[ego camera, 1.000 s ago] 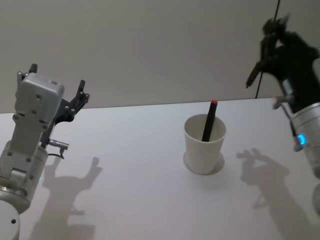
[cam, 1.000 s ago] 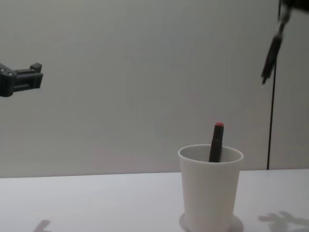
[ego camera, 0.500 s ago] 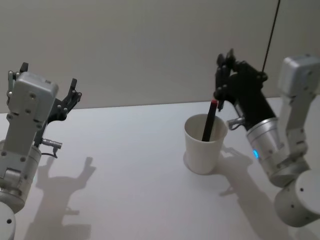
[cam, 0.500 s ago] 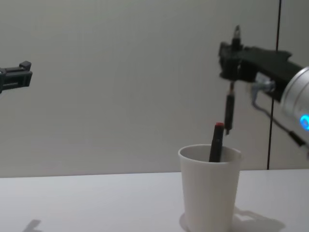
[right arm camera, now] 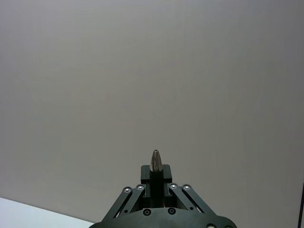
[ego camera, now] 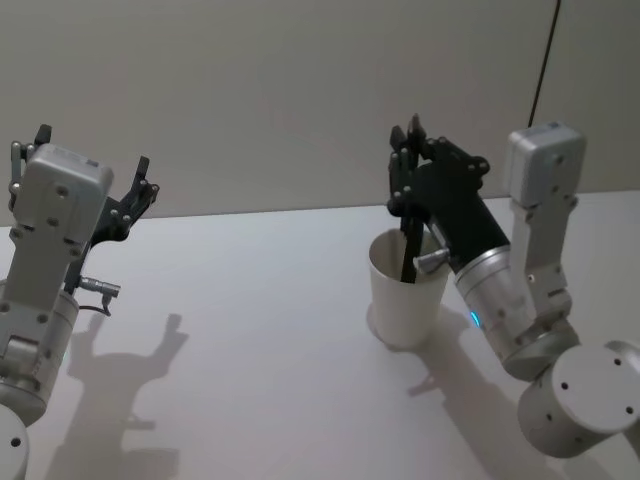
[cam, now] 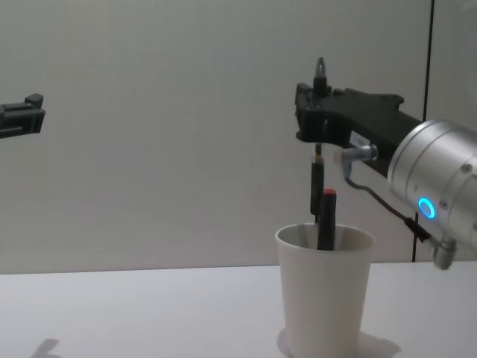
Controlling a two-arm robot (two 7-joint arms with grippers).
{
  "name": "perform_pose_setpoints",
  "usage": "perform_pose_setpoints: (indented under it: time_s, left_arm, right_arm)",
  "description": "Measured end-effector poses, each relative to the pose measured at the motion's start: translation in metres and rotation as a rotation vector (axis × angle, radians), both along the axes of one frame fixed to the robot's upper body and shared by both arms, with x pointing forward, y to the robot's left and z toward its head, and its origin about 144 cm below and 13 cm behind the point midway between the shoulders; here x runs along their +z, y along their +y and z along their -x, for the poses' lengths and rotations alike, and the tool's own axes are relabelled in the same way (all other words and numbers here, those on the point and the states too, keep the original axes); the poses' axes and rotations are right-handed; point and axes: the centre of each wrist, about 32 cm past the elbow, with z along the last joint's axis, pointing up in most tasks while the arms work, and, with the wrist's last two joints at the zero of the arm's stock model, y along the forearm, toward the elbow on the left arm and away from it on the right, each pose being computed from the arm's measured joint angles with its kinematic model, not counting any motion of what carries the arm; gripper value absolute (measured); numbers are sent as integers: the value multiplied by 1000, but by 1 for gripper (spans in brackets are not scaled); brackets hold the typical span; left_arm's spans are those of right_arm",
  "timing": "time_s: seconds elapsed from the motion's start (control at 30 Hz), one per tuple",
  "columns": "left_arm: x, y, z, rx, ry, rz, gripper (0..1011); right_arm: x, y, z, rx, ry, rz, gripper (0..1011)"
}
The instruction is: Place the pen into the pen holder.
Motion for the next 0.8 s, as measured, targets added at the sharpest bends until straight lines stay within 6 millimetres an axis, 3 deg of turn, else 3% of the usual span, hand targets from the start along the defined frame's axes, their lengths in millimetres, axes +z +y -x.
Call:
perform_pose_setpoints:
  time_s: [0.53,0.8]
  left_arm:
    - [0,1,0,3,-1,-1,1001]
    - [0,1,0,3,-1,-1,1001]
  right_arm:
    - [-4,-5,6,-9,41,30,123]
    - [-5,-7,8,-13,52,35,352]
